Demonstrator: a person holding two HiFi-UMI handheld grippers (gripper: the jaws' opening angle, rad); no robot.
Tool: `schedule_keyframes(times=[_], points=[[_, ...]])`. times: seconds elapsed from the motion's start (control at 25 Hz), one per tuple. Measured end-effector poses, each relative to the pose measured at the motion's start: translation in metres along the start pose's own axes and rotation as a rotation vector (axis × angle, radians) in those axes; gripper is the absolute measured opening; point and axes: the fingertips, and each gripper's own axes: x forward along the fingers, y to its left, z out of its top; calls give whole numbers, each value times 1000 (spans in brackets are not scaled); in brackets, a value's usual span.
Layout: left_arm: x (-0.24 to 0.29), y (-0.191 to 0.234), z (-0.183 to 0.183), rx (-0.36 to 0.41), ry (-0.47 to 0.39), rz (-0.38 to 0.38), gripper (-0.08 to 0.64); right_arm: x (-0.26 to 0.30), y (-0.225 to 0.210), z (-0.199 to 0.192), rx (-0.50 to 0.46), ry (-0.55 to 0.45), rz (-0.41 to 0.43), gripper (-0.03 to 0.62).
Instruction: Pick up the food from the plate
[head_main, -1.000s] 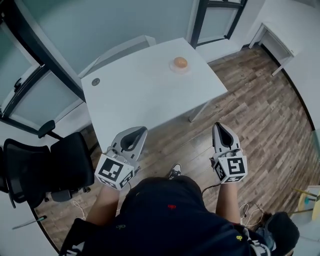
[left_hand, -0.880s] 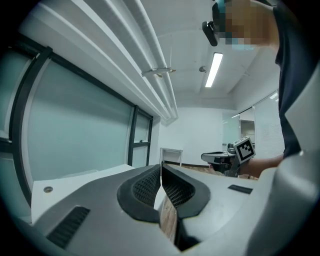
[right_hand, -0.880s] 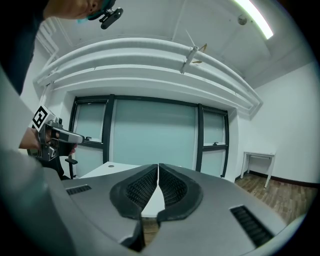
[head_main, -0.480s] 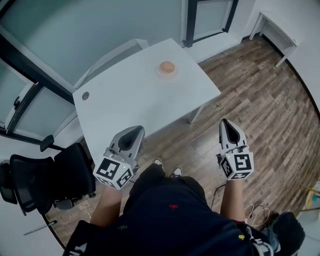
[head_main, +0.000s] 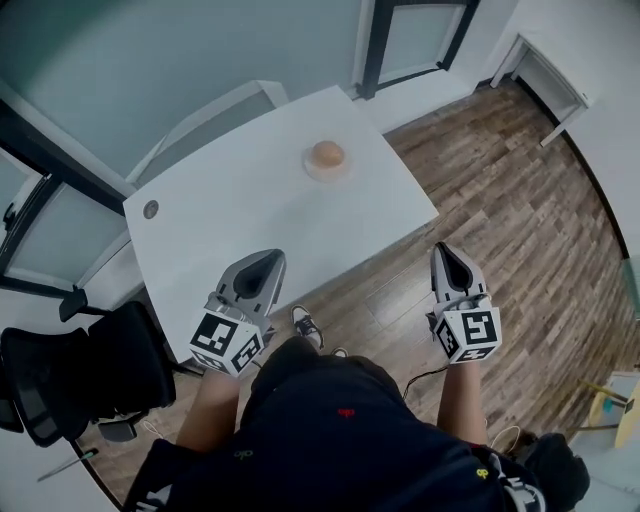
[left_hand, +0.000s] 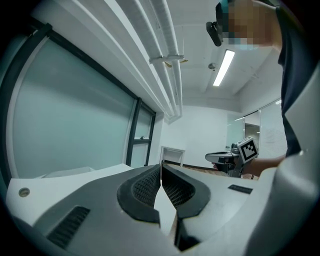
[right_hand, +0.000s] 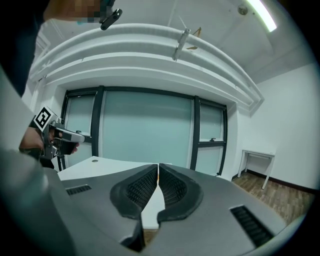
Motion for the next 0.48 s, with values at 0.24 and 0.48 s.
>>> schedule_keyframes(times=[0.24,0.48], points=[[14,82,13,5,-7,54,26,92,28,25,-73,37,73,26],[17,126,20,-8,-22,69,26,153,64,39,-98,39,160,26]])
